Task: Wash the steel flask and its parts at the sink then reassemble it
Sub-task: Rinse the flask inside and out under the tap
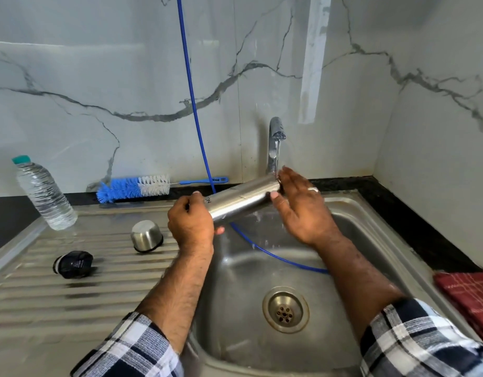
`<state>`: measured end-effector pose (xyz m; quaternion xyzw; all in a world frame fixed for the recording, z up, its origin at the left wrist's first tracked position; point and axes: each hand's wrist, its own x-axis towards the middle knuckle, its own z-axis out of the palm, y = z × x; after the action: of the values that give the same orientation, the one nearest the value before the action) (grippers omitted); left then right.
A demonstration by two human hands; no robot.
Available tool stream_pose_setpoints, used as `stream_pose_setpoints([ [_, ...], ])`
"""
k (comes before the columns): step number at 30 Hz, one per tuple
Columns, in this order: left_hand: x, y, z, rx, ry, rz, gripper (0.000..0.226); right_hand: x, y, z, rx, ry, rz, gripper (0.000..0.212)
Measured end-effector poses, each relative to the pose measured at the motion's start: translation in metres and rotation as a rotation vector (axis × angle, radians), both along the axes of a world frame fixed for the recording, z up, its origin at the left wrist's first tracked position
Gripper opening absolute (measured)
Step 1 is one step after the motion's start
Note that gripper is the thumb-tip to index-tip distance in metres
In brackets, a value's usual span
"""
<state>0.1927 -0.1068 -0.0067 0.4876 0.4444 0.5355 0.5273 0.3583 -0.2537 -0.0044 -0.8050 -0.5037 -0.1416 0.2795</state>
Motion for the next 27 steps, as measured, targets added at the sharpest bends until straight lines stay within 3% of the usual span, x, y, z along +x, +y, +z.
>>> stream_pose_setpoints([
  [3, 0.000, -0.011, 0.001, 0.029, -0.007, -0.072, 0.023, 0.004, 0.007, -0.001, 0.218, 0.246, 0.046, 0.057],
  [6, 0.000, -0.014, 0.002, 0.077, 0.011, -0.081, 0.023, 0.005, 0.011, 0.007, 0.512, 0.814, 0.060, 0.029],
  [8, -0.003, -0.009, 0.002, 0.056, -0.007, -0.058, 0.021, 0.009, 0.008, 0.005, 0.587, 1.256, 0.148, 0.022],
  [10, -0.007, -0.003, 0.001, 0.009, -0.042, -0.047, 0.020, 0.006, 0.005, 0.001, 0.560, 1.426, 0.244, 0.024],
  [11, -0.008, -0.002, 0.001, -0.010, -0.055, -0.050, 0.020, 0.005, 0.006, 0.000, 0.553, 1.391, 0.251, 0.022],
  [13, -0.009, -0.003, 0.003, 0.030, -0.052, -0.086, 0.019, 0.002, 0.008, 0.004, 0.567, 1.114, 0.153, 0.018],
  [15, -0.009, -0.008, 0.007, 0.159, -0.014, -0.111, 0.018, 0.004, 0.009, 0.010, 0.501, 0.824, 0.015, 0.027],
  [16, -0.010, -0.008, 0.006, 0.204, 0.006, -0.106, 0.018, 0.005, 0.009, 0.012, 0.420, 0.769, -0.037, 0.033],
  [21, -0.014, 0.010, -0.004, 0.444, 0.024, -0.081, 0.022, -0.006, 0.005, 0.018, 0.106, 1.014, -0.266, 0.052],
  [23, -0.013, 0.007, -0.001, 0.374, 0.010, -0.079, 0.021, -0.010, 0.006, 0.019, 0.156, 0.868, -0.264, 0.053],
  [27, -0.010, 0.002, 0.007, -0.076, -0.051, -0.095, 0.015, -0.008, 0.003, 0.012, 0.498, 0.439, 0.012, 0.041],
])
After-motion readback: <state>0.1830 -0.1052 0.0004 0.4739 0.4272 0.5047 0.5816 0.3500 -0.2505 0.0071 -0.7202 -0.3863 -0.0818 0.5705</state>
